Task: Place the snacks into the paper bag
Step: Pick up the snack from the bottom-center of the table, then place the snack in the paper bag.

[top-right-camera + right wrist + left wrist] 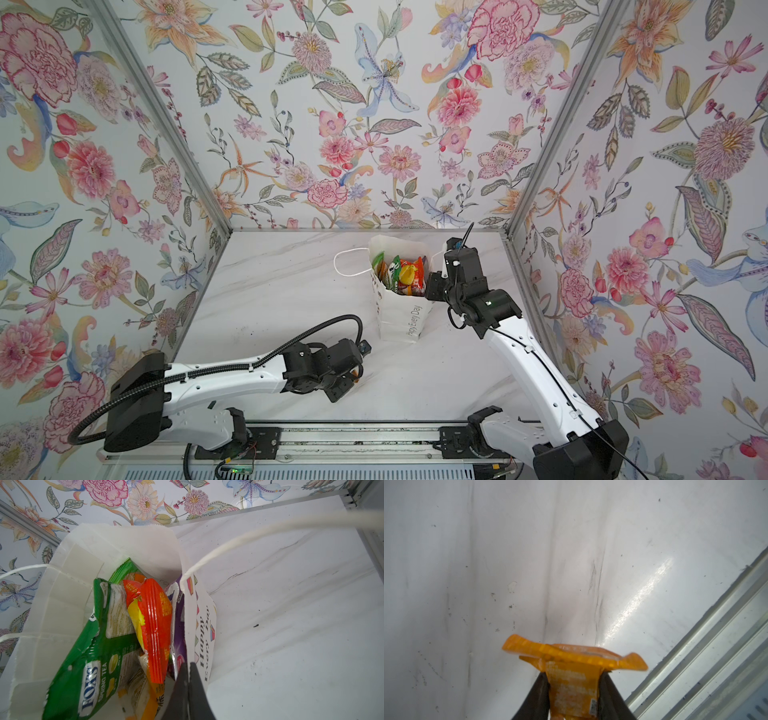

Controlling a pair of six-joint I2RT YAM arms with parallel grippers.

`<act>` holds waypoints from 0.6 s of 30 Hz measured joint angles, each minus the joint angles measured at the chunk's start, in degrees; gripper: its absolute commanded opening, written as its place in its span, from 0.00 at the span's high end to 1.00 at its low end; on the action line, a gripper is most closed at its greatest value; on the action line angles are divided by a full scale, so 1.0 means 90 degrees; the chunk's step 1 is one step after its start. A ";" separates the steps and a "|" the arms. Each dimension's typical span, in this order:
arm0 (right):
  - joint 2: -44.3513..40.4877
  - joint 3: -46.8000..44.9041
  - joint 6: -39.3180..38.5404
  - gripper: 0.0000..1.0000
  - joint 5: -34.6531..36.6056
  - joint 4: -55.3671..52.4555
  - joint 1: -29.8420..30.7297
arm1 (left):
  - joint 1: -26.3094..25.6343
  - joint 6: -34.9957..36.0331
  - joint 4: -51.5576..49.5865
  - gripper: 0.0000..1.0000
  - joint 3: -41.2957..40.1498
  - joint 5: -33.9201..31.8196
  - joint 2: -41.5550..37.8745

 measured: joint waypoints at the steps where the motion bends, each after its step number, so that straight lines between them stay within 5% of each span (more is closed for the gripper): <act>1: 0.0000 0.0002 0.0000 1.00 0.0000 0.0000 0.0000 | 0.0000 0.0002 -0.0007 0.84 0.0070 -0.0051 -0.0146; 9: 0.0000 0.0005 0.0000 1.00 -0.0002 -0.0002 0.0005 | 0.0024 0.0151 0.0272 0.85 0.1579 -0.0680 -0.1037; 18: 0.0005 0.0046 0.0000 1.00 -0.0017 -0.0017 0.0066 | 0.0393 0.0408 0.1163 0.84 0.3286 -0.1132 -0.0777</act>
